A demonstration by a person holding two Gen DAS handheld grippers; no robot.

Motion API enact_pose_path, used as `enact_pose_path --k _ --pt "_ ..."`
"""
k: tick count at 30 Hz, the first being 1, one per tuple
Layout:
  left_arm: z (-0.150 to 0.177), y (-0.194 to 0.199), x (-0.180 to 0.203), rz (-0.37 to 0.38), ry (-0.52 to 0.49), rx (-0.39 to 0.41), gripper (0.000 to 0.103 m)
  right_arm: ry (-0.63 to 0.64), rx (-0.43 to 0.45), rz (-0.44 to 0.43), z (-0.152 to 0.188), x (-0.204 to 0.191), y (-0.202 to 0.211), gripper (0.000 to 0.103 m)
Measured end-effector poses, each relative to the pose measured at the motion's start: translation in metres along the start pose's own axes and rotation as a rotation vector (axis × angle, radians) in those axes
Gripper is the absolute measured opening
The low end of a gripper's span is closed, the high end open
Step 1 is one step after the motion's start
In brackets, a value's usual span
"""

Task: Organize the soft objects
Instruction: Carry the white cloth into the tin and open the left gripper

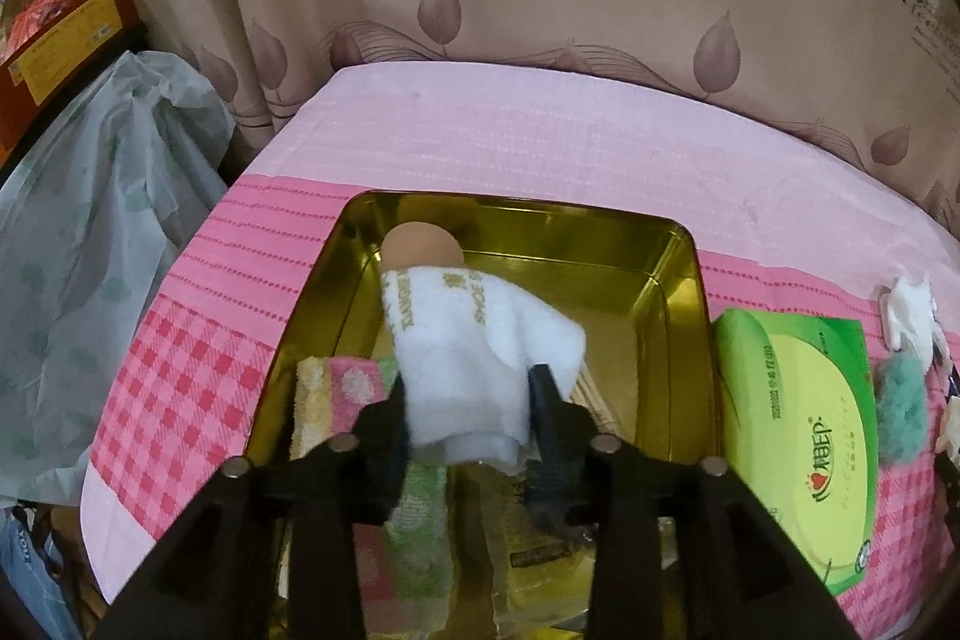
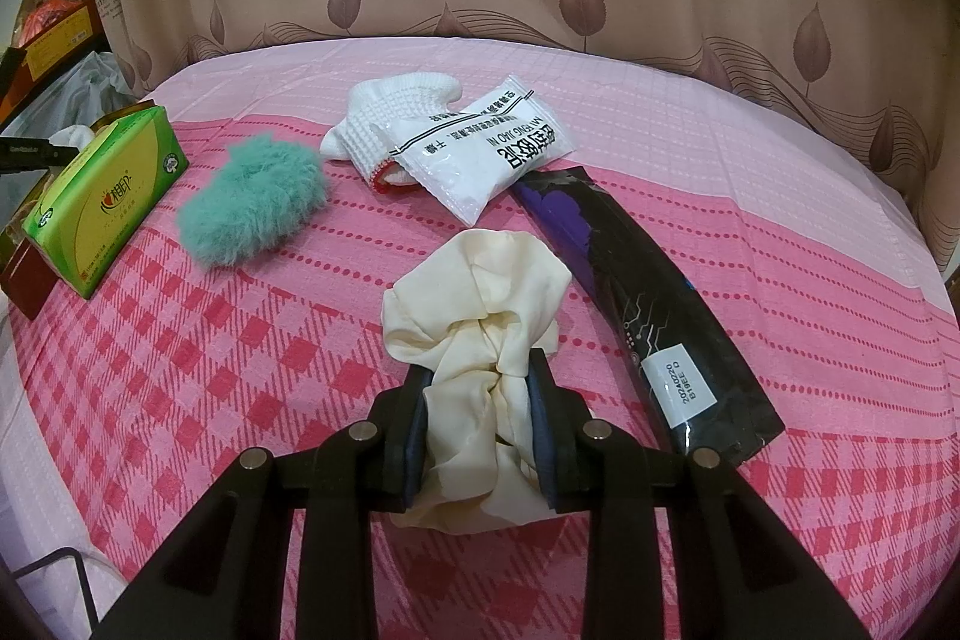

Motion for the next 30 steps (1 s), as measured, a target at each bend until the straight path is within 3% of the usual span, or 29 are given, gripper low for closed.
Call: enact_pose_path --k 5,9,22,30 --pt "0.001 0.003 -0.002 0.010 0.007 -0.002 0.056 0.000 0.000 0.000 0.000 0.000 0.000 0.028" --pt "0.005 0.008 0.000 0.024 0.000 -0.006 0.060 0.001 0.000 0.001 0.000 0.000 0.000 0.028" --pt "0.029 0.038 -0.003 0.038 0.017 0.009 0.061 0.000 0.000 0.003 0.000 -0.001 0.000 0.029" --pt "0.046 0.070 -0.005 0.001 0.017 0.088 0.061 0.000 0.000 0.004 0.000 -0.001 0.000 0.030"
Point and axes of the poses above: each gripper's, at about its wrist camera, not at the fingertips, and y roughly against the way its jaws point, x to its right, z to its underside, the point moved 9 cm from there along -y, roughly the way its jaws point, and after that the axes turned 1 degree about -z, right-handed, at the moved point
